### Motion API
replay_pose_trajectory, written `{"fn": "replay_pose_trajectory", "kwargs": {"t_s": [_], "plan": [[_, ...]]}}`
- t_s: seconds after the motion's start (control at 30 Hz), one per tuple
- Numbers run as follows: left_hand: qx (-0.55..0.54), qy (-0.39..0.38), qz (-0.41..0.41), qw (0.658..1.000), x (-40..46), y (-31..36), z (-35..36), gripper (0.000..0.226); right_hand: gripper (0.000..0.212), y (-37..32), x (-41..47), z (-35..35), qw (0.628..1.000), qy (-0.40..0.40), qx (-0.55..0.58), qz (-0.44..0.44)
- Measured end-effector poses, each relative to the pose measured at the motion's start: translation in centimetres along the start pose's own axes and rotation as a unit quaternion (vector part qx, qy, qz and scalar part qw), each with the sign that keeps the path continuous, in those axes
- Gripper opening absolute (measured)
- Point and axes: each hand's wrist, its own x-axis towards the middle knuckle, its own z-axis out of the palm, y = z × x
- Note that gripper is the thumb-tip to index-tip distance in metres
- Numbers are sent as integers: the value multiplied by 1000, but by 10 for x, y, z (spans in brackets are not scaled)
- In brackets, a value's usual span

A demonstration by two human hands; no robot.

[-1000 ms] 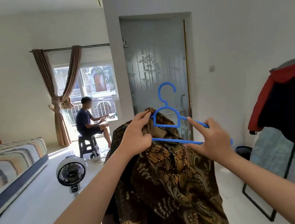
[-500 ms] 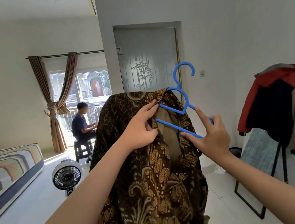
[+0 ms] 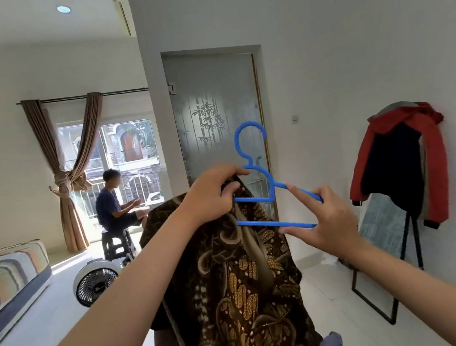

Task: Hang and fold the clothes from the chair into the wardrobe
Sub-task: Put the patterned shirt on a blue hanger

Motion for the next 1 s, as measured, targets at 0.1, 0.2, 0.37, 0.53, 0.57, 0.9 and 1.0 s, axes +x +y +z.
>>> {"fn": "replay_pose_trajectory", "kwargs": {"t_s": [0.1, 0.2, 0.37, 0.53, 0.57, 0.9, 1.0], "plan": [[-18, -8, 16, 1000, -19, -3, -13, 31, 88, -26, -12, -7, 1000, 6, -6, 9], [-49, 3, 21, 999, -37, -7, -28, 31, 89, -54, -19, -7, 1000, 22, -7, 20], [-101, 32, 3, 994, -60, -15, -51, 29, 79, -102, -34, -10, 988, 63, -127, 64], [-111, 45, 2, 993, -73, -21, -68, 27, 45, -157, -74, -15, 992, 121, -17, 31], [-111, 44, 6, 993, -76, -21, -71, 27, 41, -168, -84, -14, 995, 83, 41, 41], [-132, 48, 19, 990, -84, -22, -96, 28, 23, -206, -93, -11, 928, -49, 270, 252], [-128, 48, 12, 991, -84, -32, -104, 28, 26, -190, -87, -21, 918, 12, 259, 299]]}}
